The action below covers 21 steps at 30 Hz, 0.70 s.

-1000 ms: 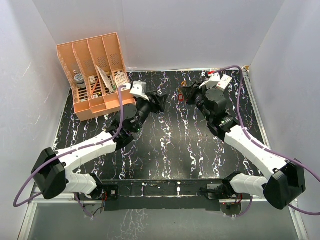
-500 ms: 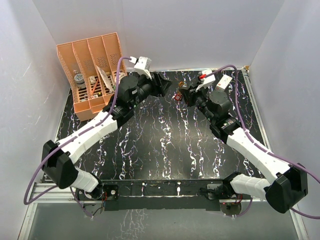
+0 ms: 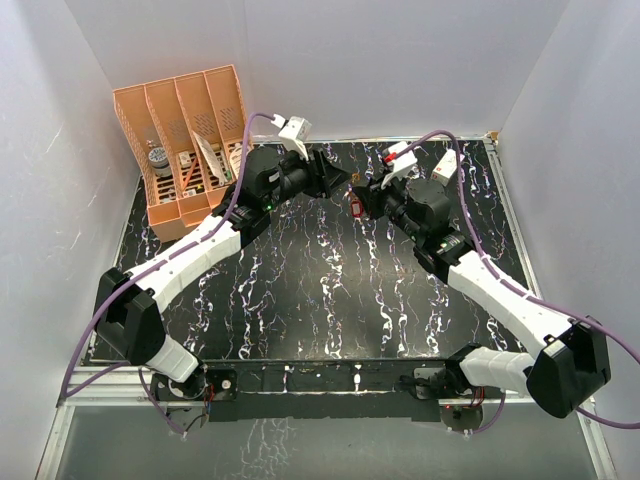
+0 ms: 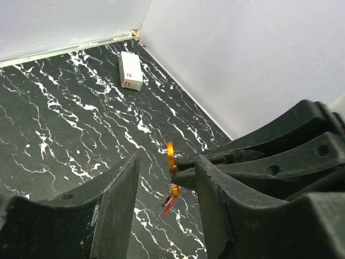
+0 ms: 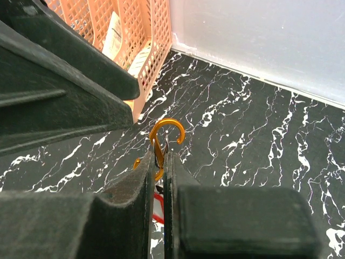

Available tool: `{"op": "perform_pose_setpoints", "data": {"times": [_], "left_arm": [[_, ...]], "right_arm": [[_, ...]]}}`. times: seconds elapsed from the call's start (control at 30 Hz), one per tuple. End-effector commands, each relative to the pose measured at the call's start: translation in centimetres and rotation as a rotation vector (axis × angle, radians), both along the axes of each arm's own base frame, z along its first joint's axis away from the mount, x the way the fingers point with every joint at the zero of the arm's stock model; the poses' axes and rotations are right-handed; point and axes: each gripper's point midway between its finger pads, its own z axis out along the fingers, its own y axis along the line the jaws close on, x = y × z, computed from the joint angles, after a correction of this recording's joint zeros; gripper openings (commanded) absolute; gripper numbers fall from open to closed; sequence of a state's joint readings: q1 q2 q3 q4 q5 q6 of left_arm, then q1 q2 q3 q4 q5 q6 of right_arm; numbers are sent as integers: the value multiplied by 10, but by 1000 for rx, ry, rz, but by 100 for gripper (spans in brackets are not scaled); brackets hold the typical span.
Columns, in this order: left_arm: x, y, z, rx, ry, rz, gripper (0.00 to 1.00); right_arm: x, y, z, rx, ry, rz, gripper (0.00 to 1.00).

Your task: Put the keys on the keyring

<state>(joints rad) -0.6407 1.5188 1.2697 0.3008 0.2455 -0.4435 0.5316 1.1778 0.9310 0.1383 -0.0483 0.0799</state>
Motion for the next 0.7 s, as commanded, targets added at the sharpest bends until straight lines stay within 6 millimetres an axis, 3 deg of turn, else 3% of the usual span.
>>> {"op": "perform_pose_setpoints", "data": {"times": [0.0, 0.67], "left_arm": [[-12, 0, 40, -84, -84, -43, 44], [-2, -11, 13, -65, 31, -45, 38]], "right_arm": [[1, 6, 22, 22, -54, 16, 0], [-1, 11, 37, 44, -84, 14, 0]]}}
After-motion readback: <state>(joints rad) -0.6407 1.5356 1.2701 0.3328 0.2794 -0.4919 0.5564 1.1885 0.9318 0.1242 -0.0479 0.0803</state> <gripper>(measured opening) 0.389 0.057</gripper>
